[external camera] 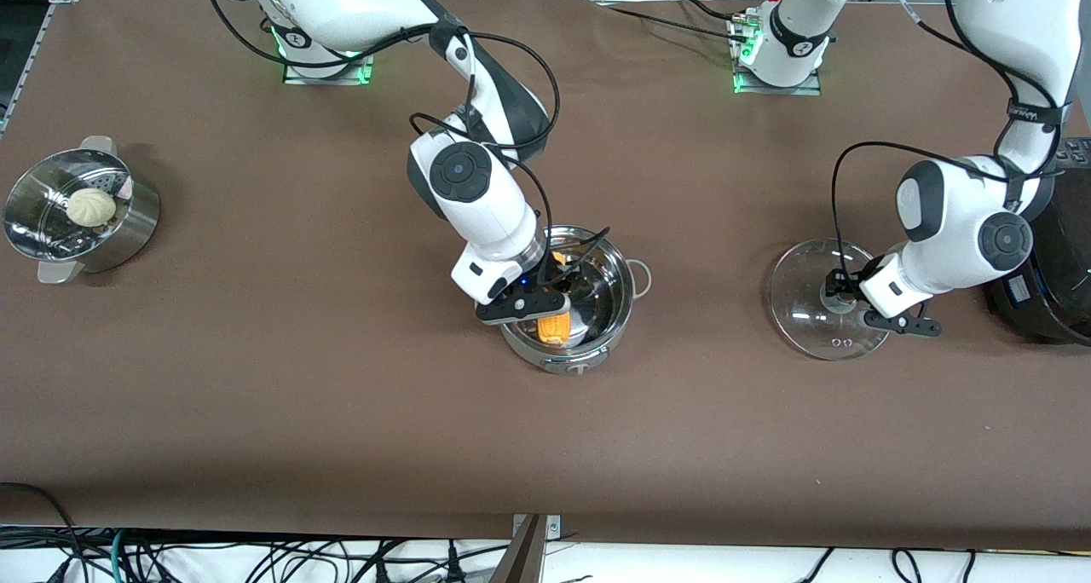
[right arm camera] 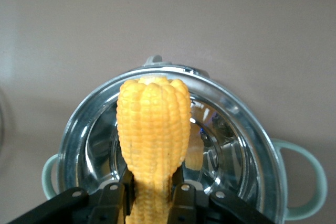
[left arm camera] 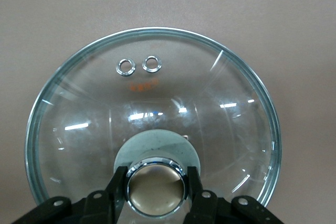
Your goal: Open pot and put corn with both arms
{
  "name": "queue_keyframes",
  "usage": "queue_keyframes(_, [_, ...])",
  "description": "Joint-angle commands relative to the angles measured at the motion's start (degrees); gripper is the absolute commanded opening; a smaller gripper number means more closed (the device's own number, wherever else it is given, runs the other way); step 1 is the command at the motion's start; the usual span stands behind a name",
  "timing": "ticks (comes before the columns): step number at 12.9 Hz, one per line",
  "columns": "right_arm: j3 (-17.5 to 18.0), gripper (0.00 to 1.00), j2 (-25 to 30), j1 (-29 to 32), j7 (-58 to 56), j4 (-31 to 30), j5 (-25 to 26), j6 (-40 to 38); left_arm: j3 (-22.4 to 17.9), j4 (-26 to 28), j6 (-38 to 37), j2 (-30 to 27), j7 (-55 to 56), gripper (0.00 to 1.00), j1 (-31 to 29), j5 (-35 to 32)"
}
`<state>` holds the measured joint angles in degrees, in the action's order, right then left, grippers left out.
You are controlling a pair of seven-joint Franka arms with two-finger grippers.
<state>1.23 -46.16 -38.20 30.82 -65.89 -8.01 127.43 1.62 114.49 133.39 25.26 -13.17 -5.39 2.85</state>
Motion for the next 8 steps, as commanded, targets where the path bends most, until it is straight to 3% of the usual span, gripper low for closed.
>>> queue_keyframes(1, [0.0, 0.02, -2.1, -0.5, 0.7, 2.2, -0.7, 0.7, 0.1, -0.8, 0.9, 1.4, -0.7, 0.32, -0.3, -1.1])
queue_keyframes(2, [0.0, 0.04, -2.6, -0.5, 0.7, 2.2, -0.7, 1.2, 0.2, -0.9, 0.8, 1.3, -0.4, 0.51, -0.3, -1.1])
queue_keyframes(3, [0.0, 0.04, -3.4, -0.5, 0.7, 2.1, -0.7, 1.8, 0.1, -0.9, 0.7, 1.1, -0.4, 0.55, -0.5, -1.0])
queue_keyframes(4, [0.0, 0.09, -3.8, -0.5, 0.7, 2.1, -0.7, 2.2, 0.1, -1.1, 0.3, 0.7, -0.5, 0.75, -1.1, -0.6])
queue_keyframes(5, [0.0, 0.22, -4.2, -0.5, 0.7, 2.1, -0.7, 2.3, 0.2, -1.2, 0.0, -0.6, -1.0, 1.0, -2.2, -0.5])
queue_keyframes(6, [0.0, 0.39, -4.3, -0.5, 0.8, 2.0, -0.7, 2.4, 0.2, -1.4, -1.2, -2.0, -1.0, 1.0, -2.5, -0.5])
queue_keyframes(7, [0.0, 0.45, -4.2, -0.5, 0.8, 1.8, -0.7, 2.3, 0.2, -2.0, -3.5, -3.8, -0.5, 1.0, -2.5, -0.4])
queue_keyframes(8, [0.0, 0.66, -4.2, -0.6, 1.2, 1.7, -0.7, 2.3, 0.3, -2.3, -5.5, -6.3, -0.3, 1.0, -2.5, -0.3])
